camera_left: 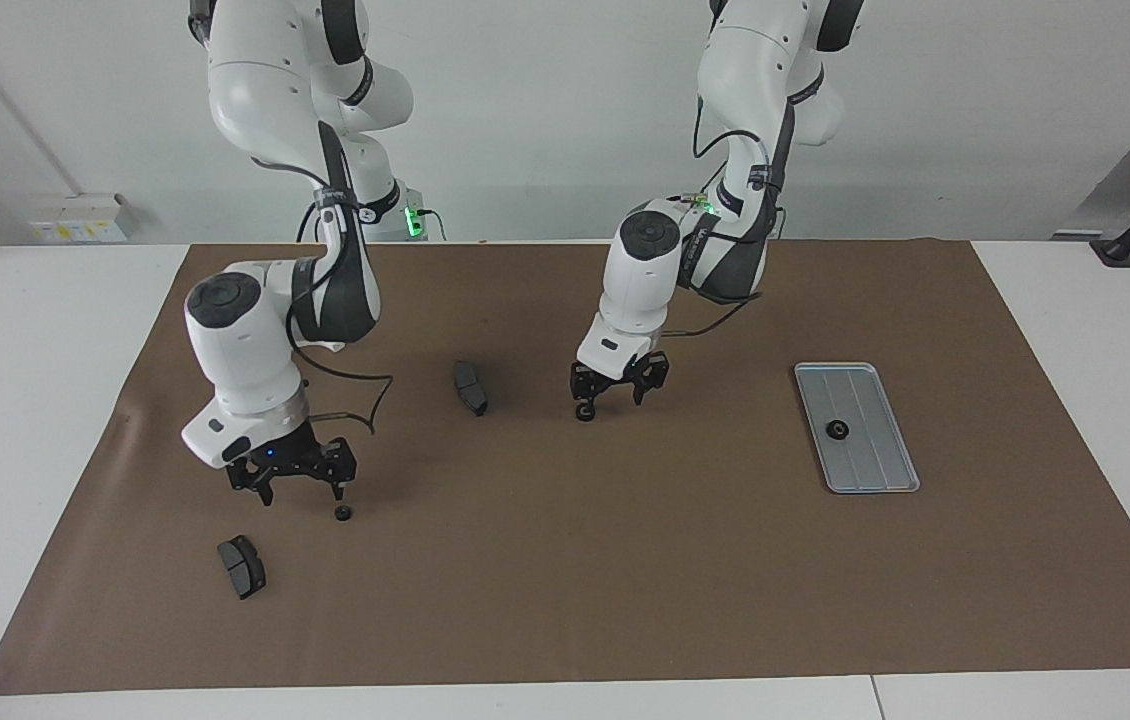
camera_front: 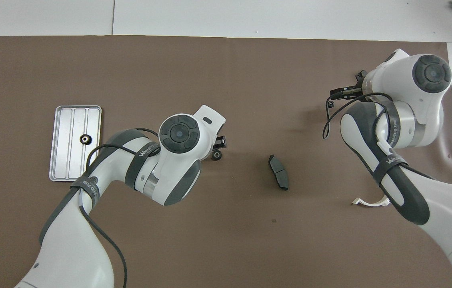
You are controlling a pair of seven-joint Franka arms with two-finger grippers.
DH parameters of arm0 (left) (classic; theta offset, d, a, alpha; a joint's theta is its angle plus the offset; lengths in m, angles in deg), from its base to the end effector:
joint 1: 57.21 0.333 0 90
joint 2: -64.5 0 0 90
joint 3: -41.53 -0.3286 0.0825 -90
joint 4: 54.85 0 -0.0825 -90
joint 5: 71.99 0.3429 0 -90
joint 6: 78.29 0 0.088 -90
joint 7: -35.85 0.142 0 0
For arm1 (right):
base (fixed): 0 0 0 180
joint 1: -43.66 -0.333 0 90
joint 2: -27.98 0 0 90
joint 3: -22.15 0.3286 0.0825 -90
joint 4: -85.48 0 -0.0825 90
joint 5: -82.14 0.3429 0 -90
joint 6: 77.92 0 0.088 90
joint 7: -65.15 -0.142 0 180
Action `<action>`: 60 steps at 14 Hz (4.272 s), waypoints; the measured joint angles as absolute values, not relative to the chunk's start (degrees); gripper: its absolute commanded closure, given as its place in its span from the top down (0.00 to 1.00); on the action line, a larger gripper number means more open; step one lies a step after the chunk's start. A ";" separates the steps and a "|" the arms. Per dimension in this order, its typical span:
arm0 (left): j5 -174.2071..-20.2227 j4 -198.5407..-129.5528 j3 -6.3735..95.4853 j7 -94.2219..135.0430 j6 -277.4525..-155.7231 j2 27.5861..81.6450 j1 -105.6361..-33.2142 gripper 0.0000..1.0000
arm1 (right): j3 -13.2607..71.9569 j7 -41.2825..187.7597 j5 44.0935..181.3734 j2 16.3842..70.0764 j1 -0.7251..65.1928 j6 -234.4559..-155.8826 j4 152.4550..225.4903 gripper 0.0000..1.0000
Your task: Pick bearing gear from pile to tray
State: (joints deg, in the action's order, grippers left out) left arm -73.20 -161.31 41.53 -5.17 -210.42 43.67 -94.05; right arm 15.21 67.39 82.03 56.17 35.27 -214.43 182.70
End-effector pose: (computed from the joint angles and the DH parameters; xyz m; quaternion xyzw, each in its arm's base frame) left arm 0.4927 -0.3704 0.3346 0.9981 0.0432 0.0277 0.0329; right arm 0.6684 0.0263 0.3319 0.9938 0.0425 0.0982 0.0291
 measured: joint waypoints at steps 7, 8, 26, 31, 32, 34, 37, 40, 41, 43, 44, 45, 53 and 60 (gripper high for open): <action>-71.84 -161.30 41.41 -5.28 -213.68 40.87 -96.70 0.76 | 17.56 69.24 84.68 59.83 35.06 -214.40 181.18 0.96; -71.81 -161.39 41.41 -5.28 -214.00 40.83 -96.70 0.75 | 17.55 70.13 84.80 59.84 35.14 -214.40 181.58 0.86; -71.19 -162.45 40.88 -5.23 -215.73 40.51 -97.61 0.08 | 17.53 71.14 85.93 59.27 35.32 -214.40 182.50 0.00; -71.11 -153.39 39.52 0.84 -205.92 40.63 -86.18 0.09 | 17.64 64.38 86.31 52.95 34.90 -208.97 182.06 0.00; -71.11 -152.57 39.46 4.89 -204.54 41.20 -82.35 0.09 | 17.83 62.62 86.31 51.25 34.59 -206.80 182.04 0.00; -71.11 -152.56 39.46 14.17 -201.81 43.18 -74.81 0.10 | 17.96 57.09 86.31 48.60 32.11 -203.47 182.05 0.00; -71.12 -154.51 39.51 26.74 -199.89 45.73 -65.47 0.10 | 18.08 45.38 86.30 47.45 25.30 -202.48 182.09 0.00; -71.12 -158.75 39.55 36.39 -199.97 47.05 -58.63 0.11 | 18.21 33.84 86.29 47.46 18.51 -202.84 182.24 0.00; -71.12 -160.45 39.56 38.63 -200.20 47.54 -57.07 0.14 | 18.28 29.87 86.29 47.52 16.23 -203.65 182.36 0.00; -71.12 -165.38 39.59 41.34 -202.93 49.03 -55.04 0.28 | 18.36 22.61 86.29 48.14 11.29 -206.65 182.91 0.00; -71.12 -168.62 39.60 41.78 -205.55 49.95 -54.49 0.34 | 18.37 20.18 86.29 48.75 9.19 -207.58 183.13 0.00; -71.12 -171.64 39.60 41.91 -208.11 50.81 -54.28 0.36 | 18.38 18.27 86.18 49.59 7.35 -208.66 183.24 0.00; -71.12 -176.51 40.20 41.91 -211.59 53.75 -54.29 1.00 | 18.35 8.61 79.66 56.91 1.90 -215.24 183.63 0.17; -73.55 -168.84 41.49 31.50 -207.97 54.02 -61.10 1.00 | 17.50 8.58 79.29 56.49 1.53 -218.87 186.14 1.00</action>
